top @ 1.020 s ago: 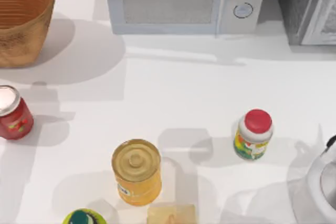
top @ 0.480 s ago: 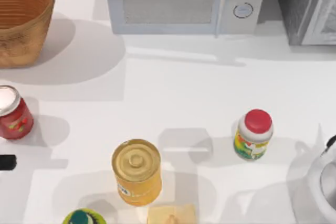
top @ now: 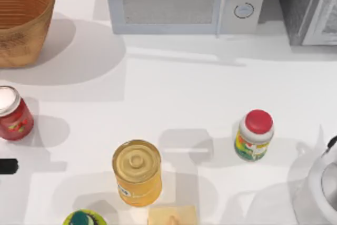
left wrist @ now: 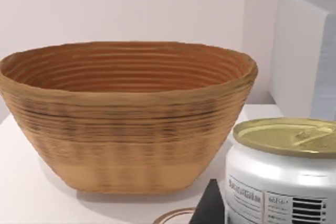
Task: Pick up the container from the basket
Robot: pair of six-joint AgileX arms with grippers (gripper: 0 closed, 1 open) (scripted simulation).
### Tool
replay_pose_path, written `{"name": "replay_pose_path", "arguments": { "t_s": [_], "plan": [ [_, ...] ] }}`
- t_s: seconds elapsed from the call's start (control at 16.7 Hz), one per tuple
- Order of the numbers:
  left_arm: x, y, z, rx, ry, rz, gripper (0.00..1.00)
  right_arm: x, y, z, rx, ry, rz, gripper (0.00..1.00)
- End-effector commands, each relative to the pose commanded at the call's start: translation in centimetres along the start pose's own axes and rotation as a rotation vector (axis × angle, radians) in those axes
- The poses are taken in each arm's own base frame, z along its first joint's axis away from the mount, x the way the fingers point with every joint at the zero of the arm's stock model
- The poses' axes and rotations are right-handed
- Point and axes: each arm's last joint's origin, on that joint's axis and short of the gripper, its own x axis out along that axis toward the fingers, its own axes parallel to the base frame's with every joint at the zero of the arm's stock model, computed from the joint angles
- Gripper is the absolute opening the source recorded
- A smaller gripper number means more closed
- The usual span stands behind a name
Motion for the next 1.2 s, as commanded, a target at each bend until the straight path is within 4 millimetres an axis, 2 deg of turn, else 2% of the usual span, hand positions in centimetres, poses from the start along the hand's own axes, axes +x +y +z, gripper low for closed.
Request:
{"name": "replay_pose_path", "arguments": {
  "t_s": [0.12,0.24,0.54,0.84,1.2],
  "plan": [
    [0.0,0.0,0.1,-0.001,-0.003,-0.002,0.0,0.0,0.0,0.0,0.0,0.0,0.0,1.0],
    [0.1,-0.1,1.3,-0.009,-0.031,-0.023,0.0,0.0,0.0,0.0,0.0,0.0,0.0,1.0],
    [1.3,-0.5,6.5,-0.023,-0.164,-0.116,0.0,0.0,0.0,0.0,0.0,0.0,0.0,1.0],
    [4.4,-1.4,11.2,-0.017,-0.263,-0.269,0.0,0.0,0.0,0.0,0.0,0.0,0.0,1.0],
    [9.3,-3.1,14.2,0.002,-0.332,-0.468,0.0,0.0,0.0,0.0,0.0,0.0,0.0,1.0]
  ]
}}
